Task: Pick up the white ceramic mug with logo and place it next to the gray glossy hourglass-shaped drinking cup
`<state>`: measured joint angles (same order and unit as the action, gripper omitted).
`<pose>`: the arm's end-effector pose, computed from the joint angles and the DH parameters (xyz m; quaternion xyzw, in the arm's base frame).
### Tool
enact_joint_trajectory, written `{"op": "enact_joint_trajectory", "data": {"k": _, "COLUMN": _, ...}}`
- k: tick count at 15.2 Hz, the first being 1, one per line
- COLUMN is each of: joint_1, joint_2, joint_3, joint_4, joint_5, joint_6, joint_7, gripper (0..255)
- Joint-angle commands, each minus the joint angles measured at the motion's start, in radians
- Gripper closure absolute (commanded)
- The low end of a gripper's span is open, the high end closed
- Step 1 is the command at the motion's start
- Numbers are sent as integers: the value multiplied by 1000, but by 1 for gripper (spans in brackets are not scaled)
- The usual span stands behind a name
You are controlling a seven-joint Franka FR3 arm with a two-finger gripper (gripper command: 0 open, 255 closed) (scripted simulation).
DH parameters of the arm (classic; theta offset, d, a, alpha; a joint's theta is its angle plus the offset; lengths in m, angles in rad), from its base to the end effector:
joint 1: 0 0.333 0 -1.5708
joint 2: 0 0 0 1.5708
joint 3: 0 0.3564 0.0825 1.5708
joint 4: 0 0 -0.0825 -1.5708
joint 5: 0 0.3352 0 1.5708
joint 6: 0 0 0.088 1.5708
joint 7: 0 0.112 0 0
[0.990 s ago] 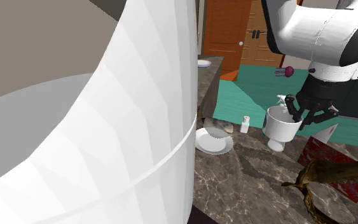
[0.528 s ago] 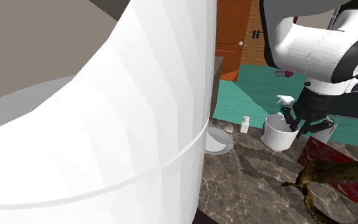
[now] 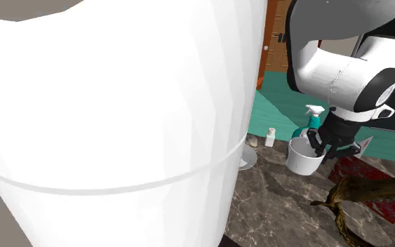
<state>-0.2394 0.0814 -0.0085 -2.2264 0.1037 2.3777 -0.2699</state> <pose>0.4953 -0.1238 0.4118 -0.9984 0.0251 -0.0432 0.0266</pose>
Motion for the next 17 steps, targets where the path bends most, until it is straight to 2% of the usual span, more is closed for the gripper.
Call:
{"op": "enact_joint_trajectory", "data": {"k": 1, "joint_1": 0, "joint_2": 14, "joint_3": 0, "joint_4": -13, "joint_5": 3, "joint_6": 27, "joint_7": -4, "gripper": 255}}
{"op": "enact_joint_trajectory", "data": {"k": 17, "joint_1": -3, "joint_2": 175, "joint_3": 10, "joint_4": -51, "joint_5": 34, "joint_6": 226, "joint_7": -36, "gripper": 255}}
